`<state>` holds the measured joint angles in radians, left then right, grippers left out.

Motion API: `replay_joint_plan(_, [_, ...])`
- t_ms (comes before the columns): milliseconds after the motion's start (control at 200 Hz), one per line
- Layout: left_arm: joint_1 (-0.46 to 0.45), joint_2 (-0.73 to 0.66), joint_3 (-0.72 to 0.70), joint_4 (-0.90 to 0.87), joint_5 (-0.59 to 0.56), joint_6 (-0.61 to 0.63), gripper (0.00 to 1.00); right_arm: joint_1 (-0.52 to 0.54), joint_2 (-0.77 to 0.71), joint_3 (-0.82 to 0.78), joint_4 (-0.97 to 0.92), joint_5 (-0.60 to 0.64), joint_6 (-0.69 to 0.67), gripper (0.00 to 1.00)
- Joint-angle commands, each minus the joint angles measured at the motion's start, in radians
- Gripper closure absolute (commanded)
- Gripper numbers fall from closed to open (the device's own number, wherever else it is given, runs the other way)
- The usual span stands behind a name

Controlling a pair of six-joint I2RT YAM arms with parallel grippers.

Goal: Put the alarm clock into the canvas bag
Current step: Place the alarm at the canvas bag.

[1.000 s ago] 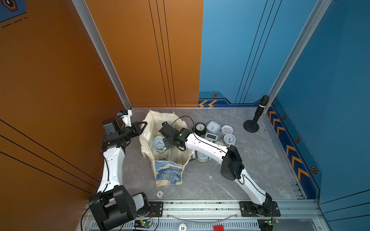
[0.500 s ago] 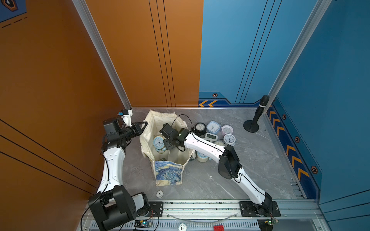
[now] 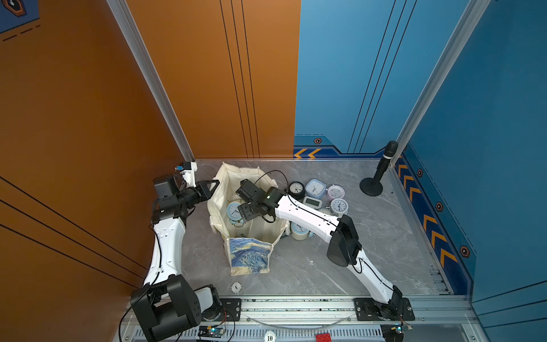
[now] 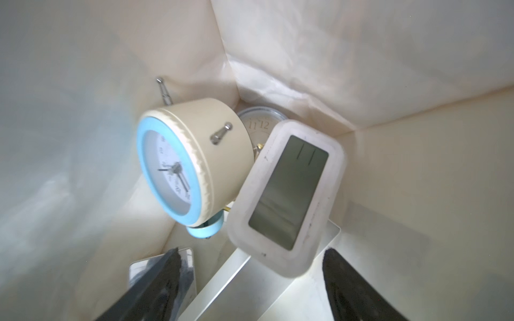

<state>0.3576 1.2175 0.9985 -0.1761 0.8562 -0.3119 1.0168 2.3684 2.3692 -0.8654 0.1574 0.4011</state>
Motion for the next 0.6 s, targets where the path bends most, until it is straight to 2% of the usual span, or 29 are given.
replay_joint_plan(0, [-0.016,0.004,-0.012,0.023,-0.001,-0.003,1.00,0.014,-0.088,0.021,-0.023,-0.004,0.004,0.17])
replay_joint_plan(255, [-0.020,0.007,-0.014,0.023,-0.008,0.000,1.00,0.018,-0.178,0.021,-0.031,-0.015,-0.006,0.18])
replay_joint_plan(596, [-0.020,0.005,-0.015,0.023,-0.012,0.004,1.00,0.000,-0.288,-0.014,-0.054,0.048,-0.062,0.16])
